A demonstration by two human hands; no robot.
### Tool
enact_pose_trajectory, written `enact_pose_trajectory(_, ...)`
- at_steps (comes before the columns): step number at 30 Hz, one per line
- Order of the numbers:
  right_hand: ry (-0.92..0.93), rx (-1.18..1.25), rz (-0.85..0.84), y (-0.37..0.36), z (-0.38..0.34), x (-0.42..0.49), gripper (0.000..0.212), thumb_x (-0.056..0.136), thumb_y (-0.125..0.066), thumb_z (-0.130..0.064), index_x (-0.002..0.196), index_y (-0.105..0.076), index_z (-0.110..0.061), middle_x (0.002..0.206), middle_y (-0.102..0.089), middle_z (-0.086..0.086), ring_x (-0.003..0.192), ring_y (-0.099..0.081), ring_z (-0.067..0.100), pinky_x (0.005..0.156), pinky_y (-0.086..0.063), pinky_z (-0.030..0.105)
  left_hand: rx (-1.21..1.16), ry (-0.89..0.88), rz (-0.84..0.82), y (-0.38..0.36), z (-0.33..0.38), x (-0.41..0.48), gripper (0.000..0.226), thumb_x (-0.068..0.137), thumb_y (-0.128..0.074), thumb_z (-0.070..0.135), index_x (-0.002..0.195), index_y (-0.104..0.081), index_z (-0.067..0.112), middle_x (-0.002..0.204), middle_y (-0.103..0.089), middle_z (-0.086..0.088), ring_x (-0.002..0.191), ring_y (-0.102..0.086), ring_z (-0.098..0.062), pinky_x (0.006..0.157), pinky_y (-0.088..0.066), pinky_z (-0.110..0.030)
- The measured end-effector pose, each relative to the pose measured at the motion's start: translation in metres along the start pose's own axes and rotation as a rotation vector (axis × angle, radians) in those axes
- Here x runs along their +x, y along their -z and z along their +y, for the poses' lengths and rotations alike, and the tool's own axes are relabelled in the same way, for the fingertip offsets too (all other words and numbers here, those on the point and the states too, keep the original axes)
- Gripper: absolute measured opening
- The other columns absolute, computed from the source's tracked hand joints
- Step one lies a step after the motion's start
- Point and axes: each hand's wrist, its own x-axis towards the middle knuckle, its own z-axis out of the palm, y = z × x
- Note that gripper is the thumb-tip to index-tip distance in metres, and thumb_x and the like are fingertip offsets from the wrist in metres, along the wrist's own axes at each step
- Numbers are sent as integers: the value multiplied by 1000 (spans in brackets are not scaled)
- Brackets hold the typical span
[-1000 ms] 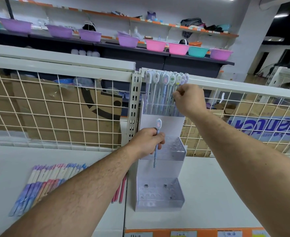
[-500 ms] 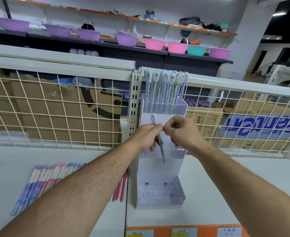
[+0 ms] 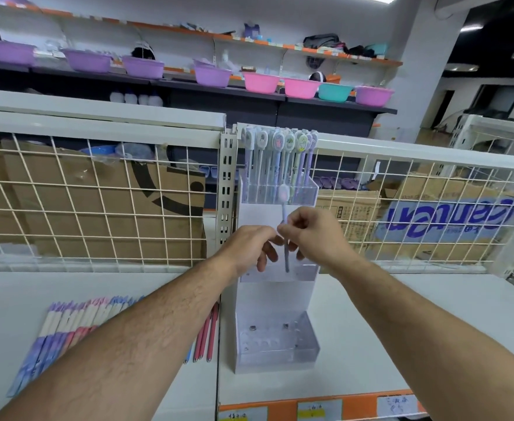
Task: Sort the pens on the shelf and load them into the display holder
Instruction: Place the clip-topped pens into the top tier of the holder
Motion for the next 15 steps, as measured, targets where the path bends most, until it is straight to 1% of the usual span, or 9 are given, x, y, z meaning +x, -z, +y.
enact_pose_trajectory(1, 4, 24, 56, 8, -5, 4, 17, 91, -73, -14, 78, -65, -7, 58, -67, 1, 53, -64, 15, 48, -53, 31, 24, 1, 7, 0, -1, 1, 30, 82, -52, 34, 91, -74, 16, 79, -73, -7, 61, -57, -20, 84, -52, -46)
enact_pose_trajectory(3, 30, 78, 187, 25, -18, 13, 15, 93, -71, -13, 80, -65, -8, 63, -68, 4, 56, -66, 16, 51, -56, 31, 110, -8, 19, -1, -4, 3, 19, 83, -58, 18, 90, -75, 22, 78, -73, -1, 56, -56, -13, 69, -52, -34)
enact_pose_trajectory(4, 41, 105, 254, 35, -24, 18, 14, 93, -70, -14, 82, -66, -8, 68, -69, 5, 58, -67, 14, 52, -57, 29, 150, -14, 23, -2, -5, 4, 20, 83, -61, 13, 88, -76, 25, 79, -73, 2, 54, -56, -10, 63, -51, -27)
enact_pose_trajectory(6, 51, 160, 364, 52, -38, 30, 12, 94, -69, -16, 86, -67, -9, 76, -71, 9, 61, -69, 14, 54, -57, 26, 189, -30, 26, -3, -7, 5, 21, 82, -64, 10, 86, -76, 28, 80, -73, 4, 51, -56, -4, 55, -47, -19)
enact_pose_trajectory(8, 67, 174, 428, 65, -49, 43, 11, 95, -69, -18, 86, -67, -11, 77, -73, 10, 62, -71, 16, 56, -59, 29, 177, -40, 31, -2, -8, 6, 20, 83, -66, 10, 85, -76, 28, 79, -73, 6, 49, -56, -1, 51, -46, -16)
enact_pose_trajectory(10, 78, 138, 460, 71, -56, 54, 10, 96, -68, -20, 87, -66, -15, 77, -73, 6, 64, -72, 15, 56, -60, 29, 168, -46, 35, -2, -9, 5, 19, 83, -68, 11, 84, -76, 28, 76, -72, 8, 49, -56, 0, 49, -44, -15)
enact_pose_trajectory(13, 71, 80, 463, 67, -58, 66, 12, 96, -68, -21, 86, -67, -15, 76, -74, 3, 64, -73, 14, 55, -60, 28, 167, -56, 42, -2, -10, 6, 18, 83, -69, 11, 85, -76, 27, 77, -72, 8, 49, -57, 1, 50, -44, -14)
enact_pose_trajectory(15, 67, 42, 447, 61, -57, 71, 14, 95, -69, -21, 84, -67, -14, 71, -73, 2, 59, -72, 13, 52, -59, 27, 163, -59, 43, -2, -10, 6, 17, 83, -70, 11, 85, -76, 26, 78, -72, 7, 51, -57, 0, 51, -46, -15)
